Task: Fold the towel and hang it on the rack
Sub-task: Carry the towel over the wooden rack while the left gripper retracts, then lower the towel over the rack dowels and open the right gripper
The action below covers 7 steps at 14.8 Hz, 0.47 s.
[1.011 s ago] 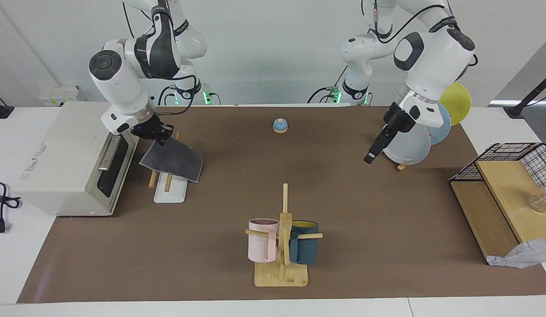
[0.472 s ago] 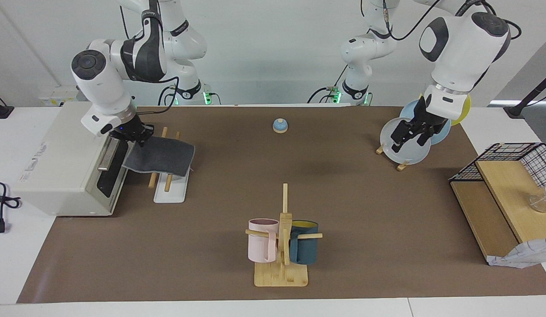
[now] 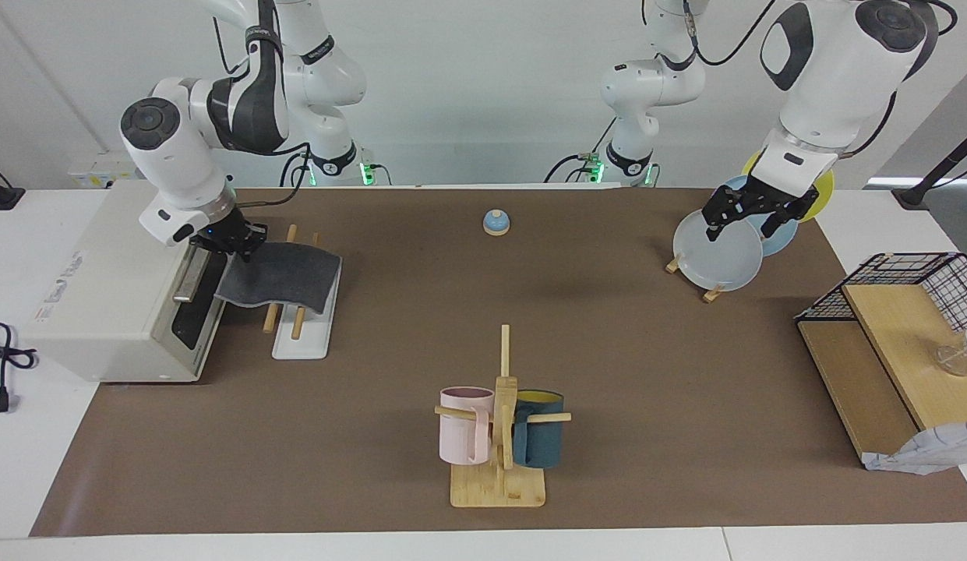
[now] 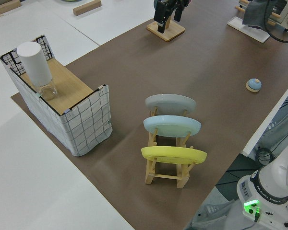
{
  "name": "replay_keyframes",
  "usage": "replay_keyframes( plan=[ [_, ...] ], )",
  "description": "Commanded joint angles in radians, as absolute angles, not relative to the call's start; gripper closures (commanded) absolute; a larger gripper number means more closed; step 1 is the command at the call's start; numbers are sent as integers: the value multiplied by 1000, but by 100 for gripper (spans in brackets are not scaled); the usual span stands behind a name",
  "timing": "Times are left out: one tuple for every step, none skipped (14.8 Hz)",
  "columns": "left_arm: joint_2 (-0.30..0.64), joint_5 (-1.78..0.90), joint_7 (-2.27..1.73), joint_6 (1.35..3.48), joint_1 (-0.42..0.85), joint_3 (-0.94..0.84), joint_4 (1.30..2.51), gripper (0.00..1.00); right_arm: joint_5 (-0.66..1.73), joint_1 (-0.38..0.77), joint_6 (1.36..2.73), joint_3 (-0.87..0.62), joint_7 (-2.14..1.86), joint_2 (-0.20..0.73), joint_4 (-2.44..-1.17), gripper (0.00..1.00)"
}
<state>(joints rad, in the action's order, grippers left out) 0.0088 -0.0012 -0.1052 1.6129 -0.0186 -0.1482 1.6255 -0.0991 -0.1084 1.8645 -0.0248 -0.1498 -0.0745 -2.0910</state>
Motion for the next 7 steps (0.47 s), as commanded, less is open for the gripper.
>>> replay_keyframes(
  plan=[
    [-44, 15, -86, 1589, 17, -115, 1687, 0, -110, -132, 1888, -35, -173, -112, -2140, 100],
    [-52, 14, -92, 1592, 17, -117, 1703, 0, -110, -132, 1888, -35, -173, -112, -2141, 100],
    [-58, 12, -91, 1600, 29, -115, 1710, 0, -109, -132, 1888, -35, -176, -112, -2140, 94],
    [-64, 12, -86, 1601, 29, -114, 1709, 0, -109, -132, 1888, -35, -176, -112, -2141, 85],
    [-69, 12, -87, 1601, 31, -112, 1704, 0, -109, -132, 1887, -35, -176, -112, -2140, 71],
    [-75, 14, -84, 1603, 35, -109, 1704, 0, -109, -132, 1887, -35, -178, -112, -2140, 50],
    [-80, 14, -84, 1603, 44, -109, 1704, 0, -109, -132, 1887, -35, -179, -112, -2138, 25]
  ],
)
